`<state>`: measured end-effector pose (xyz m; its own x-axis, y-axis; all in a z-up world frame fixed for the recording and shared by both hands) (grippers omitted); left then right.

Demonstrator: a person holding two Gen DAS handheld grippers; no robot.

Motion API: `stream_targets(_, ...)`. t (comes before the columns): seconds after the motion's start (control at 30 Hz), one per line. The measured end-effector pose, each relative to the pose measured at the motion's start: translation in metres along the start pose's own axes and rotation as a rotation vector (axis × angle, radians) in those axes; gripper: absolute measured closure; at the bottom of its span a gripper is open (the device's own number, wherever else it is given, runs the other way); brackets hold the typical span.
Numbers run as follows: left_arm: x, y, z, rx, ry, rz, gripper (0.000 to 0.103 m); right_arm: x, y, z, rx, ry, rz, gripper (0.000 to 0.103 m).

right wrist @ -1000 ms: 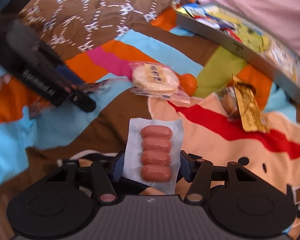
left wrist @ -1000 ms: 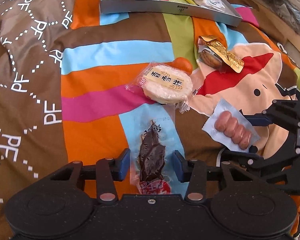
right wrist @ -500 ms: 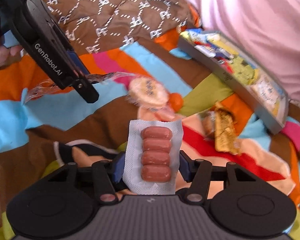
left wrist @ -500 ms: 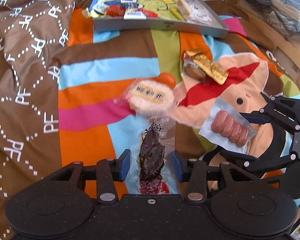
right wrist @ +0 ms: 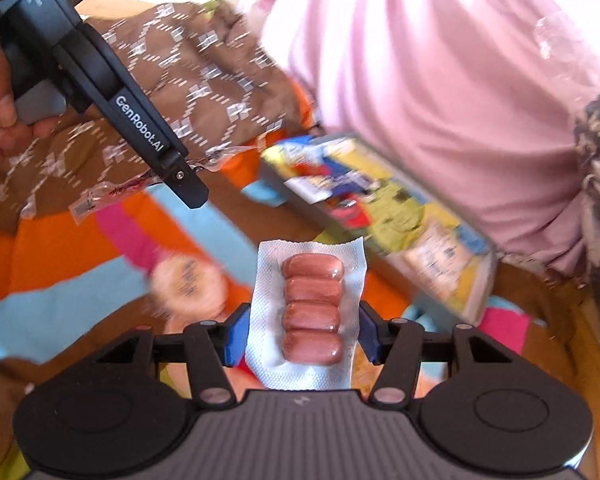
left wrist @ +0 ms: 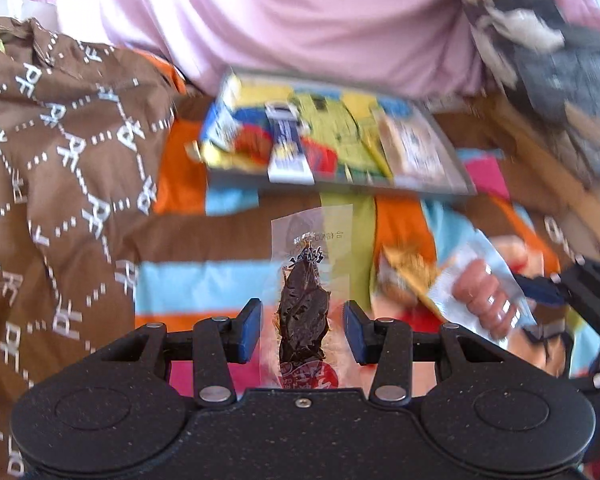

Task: Organize snacks
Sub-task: 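Carry the jerky and sausage packs into the frog tray and release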

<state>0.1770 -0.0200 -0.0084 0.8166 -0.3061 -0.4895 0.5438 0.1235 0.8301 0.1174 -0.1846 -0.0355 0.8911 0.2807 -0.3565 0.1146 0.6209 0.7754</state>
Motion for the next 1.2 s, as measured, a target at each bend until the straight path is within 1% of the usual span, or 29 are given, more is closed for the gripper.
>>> stream_targets(0.1,0.01,0.024,-0.001,-0.048,0.017,0.044,0.057,0.007,0.011,0.017,0.005,-0.045,0.032,0.044)
stream_targets(0.23,0.026,0.06,0.004,-0.073,0.02,0.128,0.057,0.019,0.025,0.041,0.026,-0.096,0.062,0.044)
stream_targets(0.37,0.044,0.093,0.018,-0.09,0.025,0.206,0.057,0.04,0.041,0.066,0.082,-0.144,0.093,0.044)
stream_targets(0.57,0.069,0.121,0.022,-0.093,0.044,0.281,0.057,0.077,0.057,0.101,0.145,-0.205,0.146,0.044)
stream_targets(0.7,0.089,0.13,0.011,-0.105,0.075,0.315,0.057,0.103,0.063,0.117,0.198,-0.237,0.172,0.043)
stream_targets(0.9,0.113,0.137,-0.011,-0.117,0.12,0.351,0.057,0.144,0.056,0.124,0.275,-0.248,0.151,0.043)
stream_targets(1.03,0.128,0.136,-0.018,-0.11,0.132,0.348,0.057,0.163,0.048,0.122,0.304,-0.236,0.135,0.043)
stream_targets(1.2,0.143,0.128,-0.022,-0.1,0.137,0.329,0.057,0.176,0.041,0.116,0.324,-0.217,0.118,0.043)
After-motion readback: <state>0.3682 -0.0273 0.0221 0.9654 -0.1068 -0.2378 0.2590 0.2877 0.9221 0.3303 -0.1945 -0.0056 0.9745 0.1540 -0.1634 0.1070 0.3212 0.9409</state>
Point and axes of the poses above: each gripper's, at about its wrist camera, not at the fingertips, and x roughly the way its jaws point, z to its right, y to its top, the point moved 5 cm from there along x, roughly the way its jaws point, and after that the axes turned 11 degrees about z, right-handed, at the moved point
